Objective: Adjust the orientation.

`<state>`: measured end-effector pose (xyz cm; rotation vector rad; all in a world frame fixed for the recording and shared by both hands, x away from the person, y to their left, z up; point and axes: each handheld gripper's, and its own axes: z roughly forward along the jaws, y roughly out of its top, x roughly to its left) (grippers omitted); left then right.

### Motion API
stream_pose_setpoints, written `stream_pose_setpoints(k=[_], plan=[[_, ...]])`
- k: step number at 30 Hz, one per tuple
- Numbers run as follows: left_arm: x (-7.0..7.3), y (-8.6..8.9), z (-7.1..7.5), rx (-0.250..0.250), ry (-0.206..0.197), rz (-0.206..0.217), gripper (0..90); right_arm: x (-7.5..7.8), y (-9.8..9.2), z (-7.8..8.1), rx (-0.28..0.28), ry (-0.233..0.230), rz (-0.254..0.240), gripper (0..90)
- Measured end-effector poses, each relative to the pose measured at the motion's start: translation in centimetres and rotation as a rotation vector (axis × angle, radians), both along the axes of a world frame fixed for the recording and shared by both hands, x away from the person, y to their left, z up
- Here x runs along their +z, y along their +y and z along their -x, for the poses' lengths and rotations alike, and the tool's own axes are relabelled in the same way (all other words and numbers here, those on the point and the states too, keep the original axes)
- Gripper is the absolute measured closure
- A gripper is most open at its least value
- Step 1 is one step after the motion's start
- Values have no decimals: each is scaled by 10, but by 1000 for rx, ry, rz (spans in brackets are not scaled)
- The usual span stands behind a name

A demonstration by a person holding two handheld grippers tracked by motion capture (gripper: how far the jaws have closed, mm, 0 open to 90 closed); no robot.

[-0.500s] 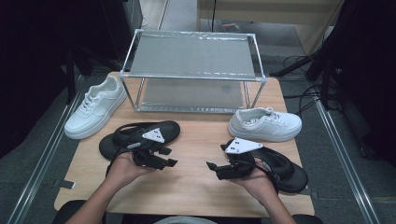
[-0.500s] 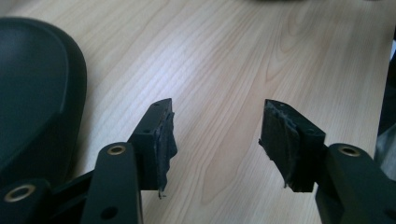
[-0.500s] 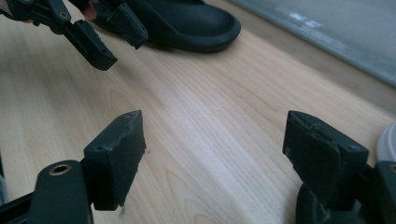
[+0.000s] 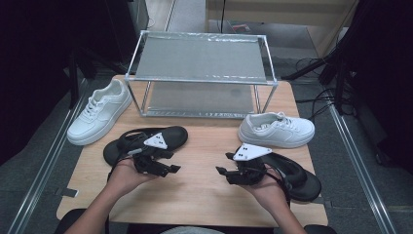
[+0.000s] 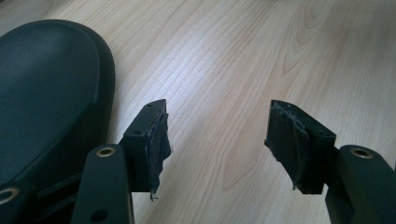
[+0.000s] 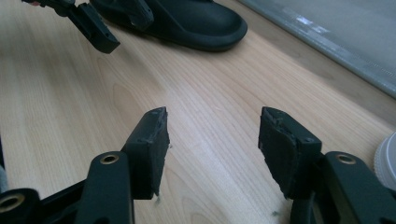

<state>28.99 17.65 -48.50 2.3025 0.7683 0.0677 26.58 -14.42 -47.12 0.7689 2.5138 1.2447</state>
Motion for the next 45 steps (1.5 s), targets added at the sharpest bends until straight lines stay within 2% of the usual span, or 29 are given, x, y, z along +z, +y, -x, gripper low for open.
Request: stream_pose_setpoints(k=[3,6,9,14,17,20,29,30,37,45], plan=[[-1,-1,0,3,3,-10,427,2,-2,0,-4,-5,20,513],[-1,-1,0,9,10,0,431,2,-3,-1,-8,10,16,514],[0,0,0,7,-4,9,428,0,-3,-3,0,24,20,516],[4,8,0,8,-22,1,429,-2,-3,-4,-3,5,48,481],[6,20,0,40,-12,3,429,-2,-3,-4,-8,4,46,479],[7,26,1,46,-10,5,429,-2,-3,-5,-4,0,47,477],[13,54,6,101,-28,16,421,-1,2,-7,18,-1,54,477],[14,60,8,123,-28,22,421,-1,3,-8,26,0,53,477],[17,80,13,159,-34,27,419,-3,8,-11,45,5,68,477],[22,106,21,208,-43,60,416,-4,14,-13,64,9,84,477]])
